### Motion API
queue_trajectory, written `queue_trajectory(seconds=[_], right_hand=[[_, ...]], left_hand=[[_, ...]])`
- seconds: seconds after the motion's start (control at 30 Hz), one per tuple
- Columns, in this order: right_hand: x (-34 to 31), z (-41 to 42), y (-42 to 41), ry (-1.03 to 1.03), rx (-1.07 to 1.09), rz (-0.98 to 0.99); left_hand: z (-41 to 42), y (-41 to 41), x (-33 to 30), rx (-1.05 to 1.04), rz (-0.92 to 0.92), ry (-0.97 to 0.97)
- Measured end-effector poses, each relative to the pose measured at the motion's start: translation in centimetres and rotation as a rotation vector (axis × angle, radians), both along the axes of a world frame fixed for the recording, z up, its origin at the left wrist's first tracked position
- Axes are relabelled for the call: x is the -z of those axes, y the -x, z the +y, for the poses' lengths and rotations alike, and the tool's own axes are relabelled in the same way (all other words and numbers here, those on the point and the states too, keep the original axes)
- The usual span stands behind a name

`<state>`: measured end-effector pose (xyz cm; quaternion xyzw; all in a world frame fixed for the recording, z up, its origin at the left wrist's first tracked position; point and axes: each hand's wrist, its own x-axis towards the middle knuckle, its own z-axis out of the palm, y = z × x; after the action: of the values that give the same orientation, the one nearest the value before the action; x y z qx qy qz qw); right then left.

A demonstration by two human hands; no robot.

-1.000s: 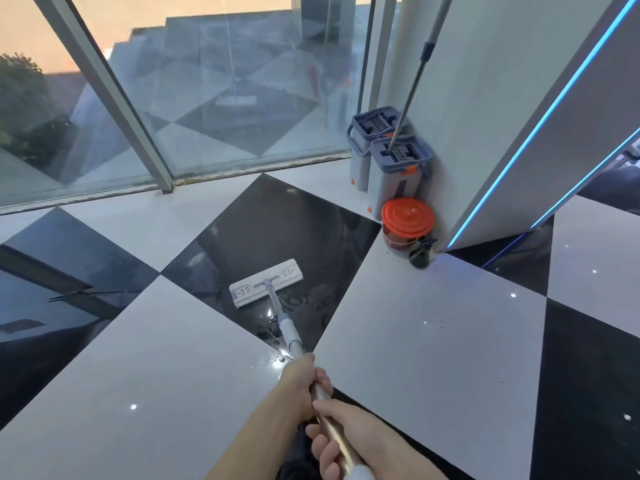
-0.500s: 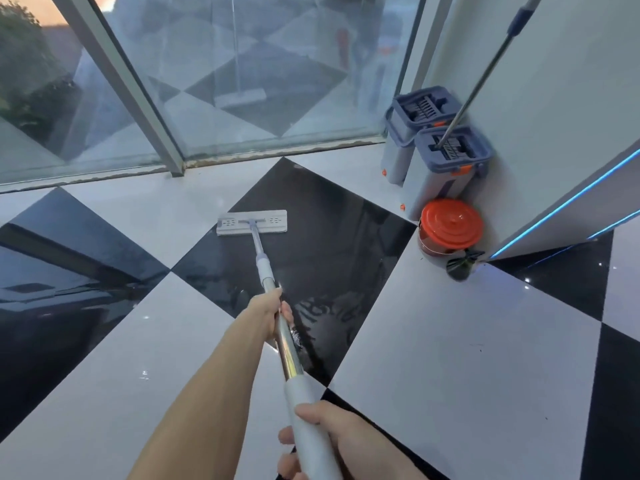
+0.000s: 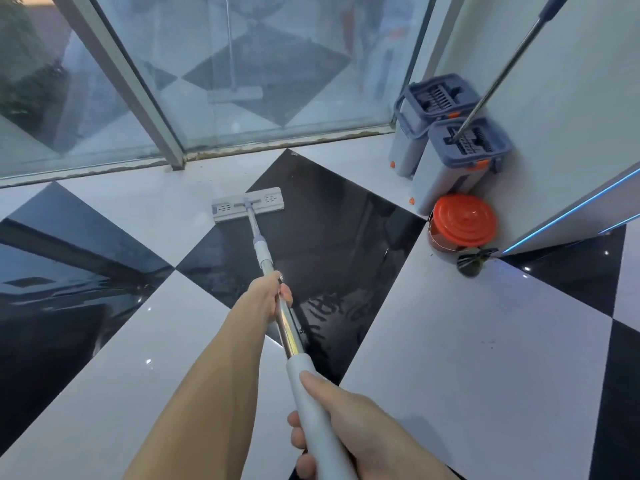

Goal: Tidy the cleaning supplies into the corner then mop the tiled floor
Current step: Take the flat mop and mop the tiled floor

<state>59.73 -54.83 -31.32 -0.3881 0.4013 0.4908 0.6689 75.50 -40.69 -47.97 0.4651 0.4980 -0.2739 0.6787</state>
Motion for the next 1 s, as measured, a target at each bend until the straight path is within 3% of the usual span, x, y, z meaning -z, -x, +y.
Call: queue_trajectory(seconds=[0.23,0.63,0.8,1.0], right_hand=[[-1.3,0.0,3.1,0.021,-0.038,-0.008],[-0.6,4.0,15.8,0.025,-0.146,0.057],[0.0,6.0,19.1,0.031,-0.022,0.004],[2.1,9.0,21.4,0.113,0.002,-0.084]], left_hand=[[-0.3,7.0,-2.5,-0.058,0.015,-0.022],[0.9,26.0,-6.7,-0.181,0.056,0.061],[1.8,30.6,-7.0,-0.172,0.054,0.074],[3.5,33.2,-8.4,0.023,0.031,-0.104]])
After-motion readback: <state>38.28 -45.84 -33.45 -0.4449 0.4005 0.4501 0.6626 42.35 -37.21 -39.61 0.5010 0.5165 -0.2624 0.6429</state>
